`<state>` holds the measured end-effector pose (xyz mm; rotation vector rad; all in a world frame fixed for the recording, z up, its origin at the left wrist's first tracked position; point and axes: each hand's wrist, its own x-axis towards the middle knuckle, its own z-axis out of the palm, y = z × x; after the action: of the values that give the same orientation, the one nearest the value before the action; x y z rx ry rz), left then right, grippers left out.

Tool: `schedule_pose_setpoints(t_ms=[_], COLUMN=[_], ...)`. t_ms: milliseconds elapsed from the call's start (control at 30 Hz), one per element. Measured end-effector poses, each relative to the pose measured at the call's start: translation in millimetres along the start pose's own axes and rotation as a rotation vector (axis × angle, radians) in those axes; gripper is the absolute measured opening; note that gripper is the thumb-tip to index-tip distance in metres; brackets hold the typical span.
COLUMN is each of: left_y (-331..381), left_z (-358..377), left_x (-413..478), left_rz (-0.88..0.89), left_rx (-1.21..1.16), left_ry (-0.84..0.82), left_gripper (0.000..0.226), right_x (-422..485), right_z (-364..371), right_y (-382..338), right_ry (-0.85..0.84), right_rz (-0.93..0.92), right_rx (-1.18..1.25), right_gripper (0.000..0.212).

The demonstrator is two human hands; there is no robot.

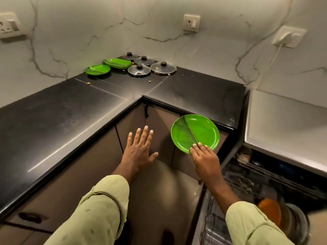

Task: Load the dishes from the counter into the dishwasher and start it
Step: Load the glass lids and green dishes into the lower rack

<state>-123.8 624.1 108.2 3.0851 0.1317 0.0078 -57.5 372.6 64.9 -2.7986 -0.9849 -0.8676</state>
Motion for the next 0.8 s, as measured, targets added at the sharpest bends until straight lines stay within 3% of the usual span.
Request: schedule_pose_setpoints(t_ms=[233, 433, 567, 800], left_y=[51.8, 103.1, 143.7, 221.0], left_z=[34.1, 58.4, 77.7, 135.9], left_x=[-55.1, -63.0, -55.6, -51.2], left_rz=[0.113, 0.253, 0.366, 0.541], left_rx=[-0.050, 0.022, 0.073, 0.197], left_ry=[-0.137, -0.236, -0.303, -0.483], left_gripper=[0.087, 0.086, 0.085, 0.081], right_x=[-106.8, -184.1, -222.9, -303.9], right_z=[-41.8, -51.9, -49.8, -26.0], right_y=[-6.4, -10.0, -8.7, 0.9], right_ry=[-0.113, -0.252, -0.345, -0.448], right_rz=[0.043, 0.200, 0.342, 0.542], right_rx=[-0.020, -0.003, 0.044, 0.179], right_gripper=[0.039, 0.042, 0.023, 0.020])
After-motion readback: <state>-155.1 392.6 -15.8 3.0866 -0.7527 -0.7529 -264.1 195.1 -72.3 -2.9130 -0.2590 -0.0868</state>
